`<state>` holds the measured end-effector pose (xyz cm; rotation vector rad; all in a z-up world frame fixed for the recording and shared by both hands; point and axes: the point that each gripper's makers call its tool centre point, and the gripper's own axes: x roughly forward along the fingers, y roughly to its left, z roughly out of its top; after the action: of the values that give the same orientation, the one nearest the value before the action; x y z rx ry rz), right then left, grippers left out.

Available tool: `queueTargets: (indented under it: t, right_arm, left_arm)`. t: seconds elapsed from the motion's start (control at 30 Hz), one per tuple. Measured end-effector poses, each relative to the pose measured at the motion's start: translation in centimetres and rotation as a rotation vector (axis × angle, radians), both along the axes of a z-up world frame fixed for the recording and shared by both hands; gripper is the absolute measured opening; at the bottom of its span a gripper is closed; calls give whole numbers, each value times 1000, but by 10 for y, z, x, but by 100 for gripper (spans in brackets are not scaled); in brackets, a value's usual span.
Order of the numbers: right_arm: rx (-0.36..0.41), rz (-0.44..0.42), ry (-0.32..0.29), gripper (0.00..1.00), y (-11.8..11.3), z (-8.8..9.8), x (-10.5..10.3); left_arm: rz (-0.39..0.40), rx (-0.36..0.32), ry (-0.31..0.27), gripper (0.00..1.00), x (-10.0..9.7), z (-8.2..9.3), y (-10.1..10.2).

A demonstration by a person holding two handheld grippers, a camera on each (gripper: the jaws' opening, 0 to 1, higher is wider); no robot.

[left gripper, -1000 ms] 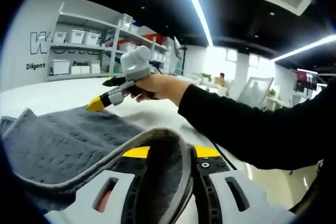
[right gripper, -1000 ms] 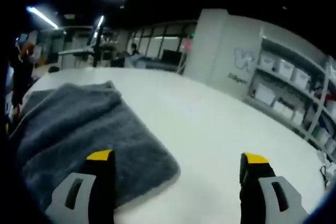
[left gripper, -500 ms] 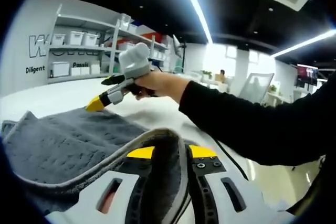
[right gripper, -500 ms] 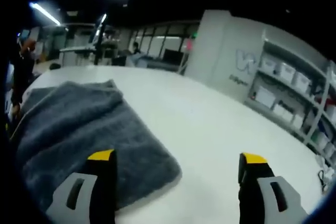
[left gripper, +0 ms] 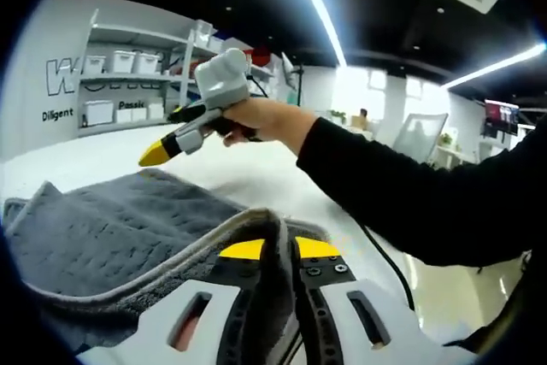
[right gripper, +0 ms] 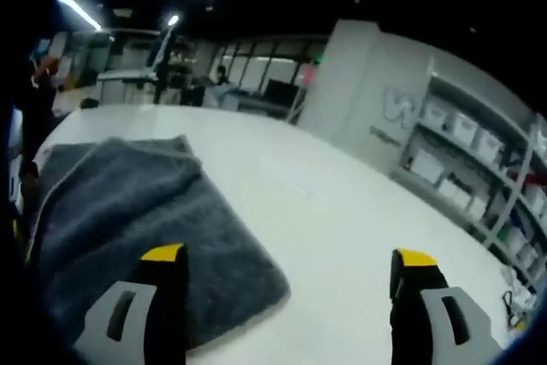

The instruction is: Open the folded towel by lifting each exposed corner and separating the folded layers until the towel lies flat within the target outline without major curled edges

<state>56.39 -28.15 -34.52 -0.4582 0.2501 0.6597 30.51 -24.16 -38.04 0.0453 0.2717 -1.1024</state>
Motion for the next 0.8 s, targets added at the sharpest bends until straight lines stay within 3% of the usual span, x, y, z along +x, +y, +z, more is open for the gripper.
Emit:
queueTargets:
  t: [0.23, 0.43, 0.7, 0.8]
  right_arm:
    - [-3, -66, 16, 99, -6, 19, 1]
    - [-71, -113, 46, 99, -15, 19, 0]
    - [-71, -142, 34, 99, -22, 38, 0]
    - [-36, -173, 40, 99, -23, 41, 2]
  left_arm:
    - [3, 3, 25, 2, -3, -1, 0]
    - [-1, -9, 42, 2, 1, 0, -3]
    - [11, -16, 49, 2, 1, 4, 2]
    - [22, -5, 38, 2, 2, 1, 4]
